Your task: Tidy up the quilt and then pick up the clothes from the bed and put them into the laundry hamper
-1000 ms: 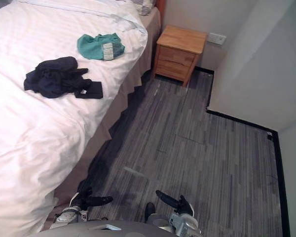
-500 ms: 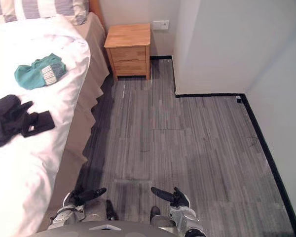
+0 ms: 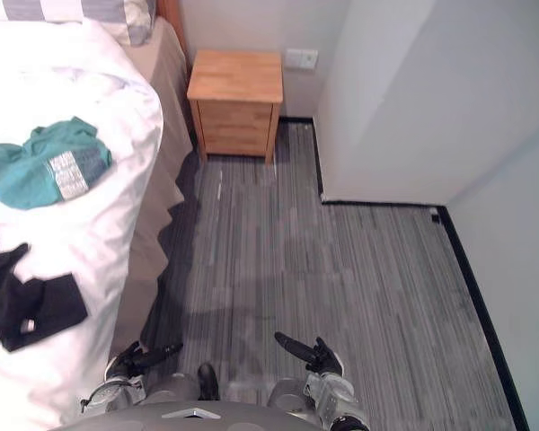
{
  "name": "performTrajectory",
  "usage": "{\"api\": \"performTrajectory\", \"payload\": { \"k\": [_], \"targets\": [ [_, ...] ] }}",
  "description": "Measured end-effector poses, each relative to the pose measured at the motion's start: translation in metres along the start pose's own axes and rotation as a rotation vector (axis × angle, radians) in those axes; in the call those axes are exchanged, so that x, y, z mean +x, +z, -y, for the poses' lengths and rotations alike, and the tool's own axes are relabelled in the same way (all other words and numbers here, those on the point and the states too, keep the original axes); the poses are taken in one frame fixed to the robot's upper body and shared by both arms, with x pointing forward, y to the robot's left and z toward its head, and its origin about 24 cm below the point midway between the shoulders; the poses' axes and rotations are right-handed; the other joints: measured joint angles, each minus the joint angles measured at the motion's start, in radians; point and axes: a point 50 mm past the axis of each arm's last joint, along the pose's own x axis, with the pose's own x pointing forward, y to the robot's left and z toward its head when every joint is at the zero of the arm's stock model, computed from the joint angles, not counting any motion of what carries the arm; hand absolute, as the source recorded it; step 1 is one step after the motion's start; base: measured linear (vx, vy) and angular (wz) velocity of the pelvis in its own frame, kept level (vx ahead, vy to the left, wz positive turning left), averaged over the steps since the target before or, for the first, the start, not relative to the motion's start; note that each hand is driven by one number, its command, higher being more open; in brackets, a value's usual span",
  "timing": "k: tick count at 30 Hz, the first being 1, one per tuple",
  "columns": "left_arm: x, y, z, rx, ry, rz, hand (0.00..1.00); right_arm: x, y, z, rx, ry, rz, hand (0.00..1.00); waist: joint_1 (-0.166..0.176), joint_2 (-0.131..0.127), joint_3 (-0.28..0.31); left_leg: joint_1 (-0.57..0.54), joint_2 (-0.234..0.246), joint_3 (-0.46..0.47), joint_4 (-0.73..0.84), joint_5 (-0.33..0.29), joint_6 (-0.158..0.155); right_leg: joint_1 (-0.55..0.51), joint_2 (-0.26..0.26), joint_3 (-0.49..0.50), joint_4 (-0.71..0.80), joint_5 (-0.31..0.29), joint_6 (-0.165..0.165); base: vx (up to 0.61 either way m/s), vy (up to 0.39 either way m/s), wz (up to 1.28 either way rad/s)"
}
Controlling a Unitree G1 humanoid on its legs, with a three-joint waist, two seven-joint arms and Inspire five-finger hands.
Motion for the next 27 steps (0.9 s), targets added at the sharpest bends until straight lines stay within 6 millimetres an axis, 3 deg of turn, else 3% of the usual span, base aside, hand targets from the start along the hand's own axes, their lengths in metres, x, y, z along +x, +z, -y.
{"api": "performTrajectory", "payload": {
  "k": [1, 2, 3, 4, 5, 6, 7, 8, 9, 10, 11, 12, 14, 15, 16, 18, 20, 21, 22, 23, 24, 25, 26, 27],
  "targets": [
    [0.0, 0.001, 0.003, 0.037, -0.012, 0.002, 1.0, 0.0, 0.004, 0.002, -0.002, -0.004, 0.017, 1.0, -0.009, 0.011, 0.001, 0.056, 0.013, -0.013, -0.037, -0.002, -0.004, -0.043, 0.008, -0.064, -0.025, -0.034, -0.05, 0.49, 0.047, 0.39],
    [0.001, 0.002, 0.006, 0.048, -0.02, 0.004, 1.0, 0.001, 0.006, 0.002, -0.003, -0.005, 0.027, 1.0, -0.011, 0.02, 0.006, 0.076, 0.024, -0.016, -0.045, -0.007, -0.012, -0.063, 0.02, -0.087, -0.06, -0.047, -0.069, 0.57, -0.003, 0.41],
    [0.001, 0.005, 0.01, 0.055, -0.032, 0.008, 1.0, 0.001, 0.012, 0.002, -0.001, -0.004, 0.047, 1.0, -0.02, 0.035, 0.013, 0.099, 0.048, -0.022, -0.05, -0.011, -0.02, -0.104, 0.048, -0.134, -0.192, -0.057, -0.085, 0.46, -0.066, 0.46],
    [0.002, 0.009, 0.013, 0.055, -0.04, 0.018, 1.0, 0.002, 0.019, -0.001, 0.002, 0.003, 0.071, 1.0, -0.04, 0.048, 0.018, 0.11, 0.075, -0.024, -0.052, -0.016, -0.039, -0.157, 0.082, -0.168, -0.411, -0.03, -0.074, 0.45, -0.091, 0.49],
    [0.002, 0.011, 0.016, 0.057, -0.046, 0.024, 1.0, 0.003, 0.02, -0.001, 0.002, 0.003, 0.074, 1.0, -0.044, 0.054, 0.02, 0.116, 0.085, -0.022, -0.057, -0.02, -0.054, -0.173, 0.097, -0.175, -0.515, 0.006, -0.069, 0.46, -0.131, 0.46],
    [0.002, 0.012, 0.017, 0.073, -0.049, 0.031, 1.0, 0.003, 0.02, -0.002, 0.004, 0.003, 0.073, 1.0, -0.05, 0.059, 0.022, 0.135, 0.096, -0.02, -0.074, -0.031, -0.076, -0.191, 0.112, -0.177, -0.671, 0.076, -0.063, 0.62, -0.231, 0.38],
    [0.002, 0.012, 0.017, 0.087, -0.049, 0.031, 1.0, 0.003, 0.019, -0.001, 0.009, 0.002, 0.062, 1.0, -0.056, 0.05, 0.021, 0.177, 0.092, -0.018, -0.094, -0.055, -0.117, -0.225, 0.109, -0.157, -0.82, 0.174, -0.056, 0.53, -0.204, 0.3],
    [0.002, 0.011, 0.016, 0.088, -0.047, 0.03, 1.0, 0.003, 0.019, -0.001, 0.017, 0.001, 0.06, 1.0, -0.056, 0.045, 0.02, 0.187, 0.088, -0.019, -0.097, -0.063, -0.131, -0.233, 0.106, -0.145, -0.827, 0.205, -0.059, 0.6, -0.246, 0.18],
    [0.001, 0.005, 0.017, 0.096, -0.045, 0.013, 1.0, 0.003, 0.02, 0.002, 0.046, -0.003, 0.058, 1.0, -0.059, 0.059, 0.023, 0.235, 0.099, -0.017, -0.105, -0.077, -0.154, -0.234, 0.119, -0.108, -0.781, 0.35, -0.111, 0.52, -0.204, -0.19],
    [0.0, -0.001, 0.025, 0.094, -0.063, -0.005, 1.0, 0.004, 0.026, 0.007, 0.055, -0.017, 0.071, 1.0, -0.049, 0.105, 0.026, 0.246, 0.132, -0.003, -0.081, -0.054, -0.183, -0.246, 0.15, -0.096, -0.716, 0.31, -0.135, 0.64, -0.263, -0.27],
    [-0.001, -0.003, 0.028, 0.09, -0.069, -0.011, 1.0, 0.004, 0.028, 0.008, 0.06, -0.017, 0.076, 1.0, -0.05, 0.115, 0.026, 0.235, 0.146, -0.006, -0.04, -0.041, -0.19, -0.248, 0.159, -0.093, -0.695, 0.285, -0.143, 0.6, -0.31, -0.37],
    [-0.002, -0.006, 0.032, 0.083, -0.078, -0.021, 1.0, 0.005, 0.03, 0.009, 0.063, -0.019, 0.074, 1.0, -0.053, 0.128, 0.027, 0.192, 0.176, -0.025, 0.1, -0.013, -0.183, -0.225, 0.171, -0.098, -0.676, 0.248, -0.156, 0.66, -0.411, -0.16],
    [-0.004, -0.012, 0.033, 0.061, -0.083, -0.037, 1.0, 0.004, 0.022, 0.014, 0.09, -0.04, 0.042, 1.0, -0.056, 0.139, 0.037, 0.12, 0.245, -0.076, 0.389, 0.098, -0.161, -0.116, 0.208, -0.104, -0.699, 0.194, -0.167, 0.61, -0.34, -0.04],
    [-0.005, -0.014, 0.031, 0.018, -0.075, -0.032, 1.0, 0.003, 0.015, 0.018, 0.09, -0.054, 0.023, 1.0, -0.055, 0.135, 0.042, 0.054, 0.294, -0.117, 0.607, 0.151, -0.161, -0.032, 0.239, -0.105, -0.727, 0.151, -0.175, 0.53, -0.173, -0.04],
    [-0.005, -0.01, 0.028, -0.011, -0.066, -0.008, 1.0, 0.002, 0.013, 0.017, 0.074, -0.057, 0.017, 1.0, -0.047, 0.136, 0.042, -0.028, 0.322, -0.134, 0.803, 0.113, -0.168, 0.042, 0.265, -0.096, -0.756, 0.123, -0.177, 0.41, -0.127, -0.08],
    [-0.004, -0.001, 0.026, -0.041, -0.06, 0.035, 1.0, 0.002, 0.011, 0.014, 0.036, -0.044, 0.007, 1.0, -0.024, 0.117, 0.041, -0.145, 0.307, -0.123, 0.918, 0.038, -0.17, 0.124, 0.273, -0.079, -0.804, 0.099, -0.173, 0.48, -0.114, -0.25],
    [-0.004, 0.006, 0.027, -0.071, -0.063, 0.067, 1.0, 0.003, 0.01, 0.012, 0.004, -0.036, -0.007, 1.0, 0.001, 0.109, 0.044, -0.248, 0.277, -0.078, 0.854, -0.025, -0.151, 0.191, 0.27, -0.062, -0.854, 0.097, -0.15, 0.46, -0.053, -0.31],
    [-0.004, 0.009, 0.026, -0.083, -0.063, 0.077, 1.0, 0.004, 0.009, 0.009, -0.033, -0.029, -0.022, 1.0, 0.022, 0.099, 0.05, -0.284, 0.248, -0.03, 0.721, -0.047, -0.136, 0.228, 0.257, -0.063, -0.877, 0.096, -0.144, 0.45, 0.024, -0.15],
    [-0.003, 0.012, 0.025, -0.102, -0.059, 0.088, 1.0, 0.004, 0.007, 0.008, -0.068, -0.022, -0.033, 1.0, 0.029, 0.086, 0.055, -0.289, 0.217, 0.068, 0.526, -0.037, -0.116, 0.266, 0.243, -0.078, -0.909, 0.086, -0.136, 0.45, 0.036, 0.06],
    [-0.004, 0.012, 0.024, -0.1, -0.057, 0.089, 1.0, 0.004, 0.005, 0.007, -0.088, -0.015, -0.037, 1.0, 0.026, 0.082, 0.052, -0.287, 0.209, 0.146, 0.427, -0.014, -0.104, 0.288, 0.24, -0.093, -0.926, 0.078, -0.131, 0.46, 0.045, 0.39],
    [-0.004, 0.011, 0.025, -0.095, -0.059, 0.087, 1.0, 0.003, 0.004, 0.007, -0.1, -0.007, -0.04, 1.0, 0.022, 0.083, 0.047, -0.283, 0.206, 0.25, 0.331, 0.042, -0.081, 0.313, 0.241, -0.118, -0.945, 0.069, -0.123, 0.41, 0.041, 0.84],
    [-0.003, 0.011, 0.026, -0.089, -0.065, 0.082, 1.0, 0.002, 0.002, 0.008, -0.102, -0.007, -0.047, 1.0, 0.017, 0.085, 0.036, -0.27, 0.199, 0.465, 0.215, 0.152, 0.025, 0.357, 0.251, -0.169, -0.961, 0.041, -0.096, 0.57, 0.065, 1.37],
    [-0.002, 0.012, 0.02, -0.072, -0.054, 0.078, 1.0, 0.002, -0.004, 0.003, -0.09, 0.004, -0.06, 1.0, 0.014, 0.054, 0.015, -0.237, 0.155, 0.582, 0.171, 0.101, 0.129, 0.396, 0.24, -0.225, -0.962, 0.014, -0.071, 0.6, 0.063, 1.86],
    [-0.001, 0.01, 0.014, -0.079, -0.038, 0.065, 1.0, 0.0, -0.009, -0.003, -0.081, 0.023, -0.067, 1.0, 0.012, 0.018, -0.004, -0.234, 0.107, 0.574, 0.147, 0.046, 0.157, 0.415, 0.235, -0.274, -0.944, -0.005, -0.054, 0.73, 0.071, 1.93]
  ]
}}
